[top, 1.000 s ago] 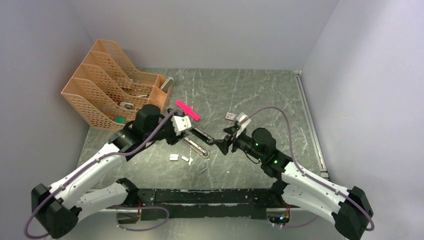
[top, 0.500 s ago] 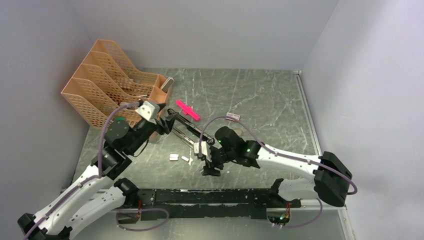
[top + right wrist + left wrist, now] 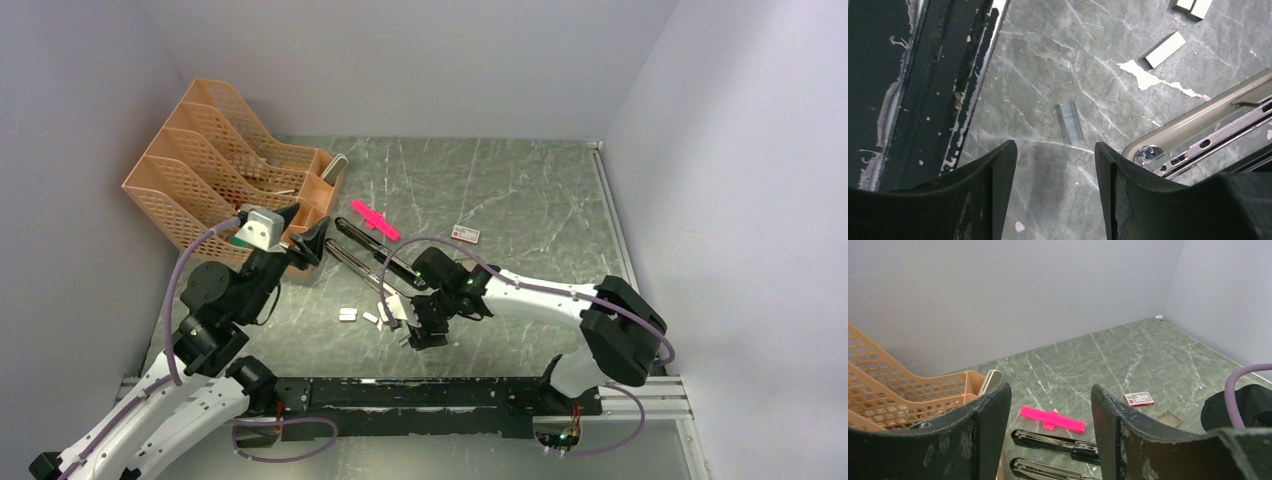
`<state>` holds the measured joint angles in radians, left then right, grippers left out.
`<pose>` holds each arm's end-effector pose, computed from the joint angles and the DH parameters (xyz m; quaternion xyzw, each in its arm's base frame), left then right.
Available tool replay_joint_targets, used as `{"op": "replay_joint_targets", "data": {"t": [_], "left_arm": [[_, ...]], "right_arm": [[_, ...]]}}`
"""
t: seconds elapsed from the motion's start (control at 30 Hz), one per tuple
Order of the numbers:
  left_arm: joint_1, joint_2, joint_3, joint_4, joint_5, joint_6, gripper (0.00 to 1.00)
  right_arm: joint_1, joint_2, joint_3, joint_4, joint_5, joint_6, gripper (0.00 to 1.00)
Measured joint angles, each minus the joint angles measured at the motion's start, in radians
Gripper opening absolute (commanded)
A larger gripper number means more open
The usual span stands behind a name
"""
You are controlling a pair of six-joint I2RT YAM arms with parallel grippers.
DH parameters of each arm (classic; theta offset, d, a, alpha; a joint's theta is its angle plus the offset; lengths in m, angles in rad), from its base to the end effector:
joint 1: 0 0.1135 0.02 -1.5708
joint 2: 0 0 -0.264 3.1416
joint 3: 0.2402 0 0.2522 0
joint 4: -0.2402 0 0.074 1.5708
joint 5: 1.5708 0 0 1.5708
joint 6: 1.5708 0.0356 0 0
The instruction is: Load the staples into the stapler
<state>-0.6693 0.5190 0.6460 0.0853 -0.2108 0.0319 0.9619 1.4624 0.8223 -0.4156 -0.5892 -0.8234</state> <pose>0.1086 -0.0764 0.3579 0.1377 0.6148 -0.1797 0.7555 0.1409 0.2367 0.1876 -0.7670 0.5229 0.2970 0.2237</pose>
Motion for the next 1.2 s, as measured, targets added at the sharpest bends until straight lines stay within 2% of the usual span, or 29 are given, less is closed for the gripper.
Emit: {"op": "replay_joint_targets", "data": {"t": [0.13,0.4,0.63,1.2], "left_arm": [[0.0,-0.011,-0.009,0.0,-0.023,0.011,0.64],[0.001,-0.011,-0.011,-0.001,-0.032,0.035,0.64],[0.006,-0.008,-0.011,-0.001,-0.032,0.044,0.64],[0.012,0.008,-0.011,-0.003,-0.02,0.051,0.62]], "right_arm": [[-0.016,0.067,0.036,-0.021,-0.01,-0.059,0.57],[-0.027,0.185,0.093,-0.049,-0.029,-0.145,0.55],[-0.033,0.203,0.094,-0.053,-0.031,-0.169,0.49],[-0.033,0.209,0.085,-0.017,-0.029,-0.169,0.44]]}}
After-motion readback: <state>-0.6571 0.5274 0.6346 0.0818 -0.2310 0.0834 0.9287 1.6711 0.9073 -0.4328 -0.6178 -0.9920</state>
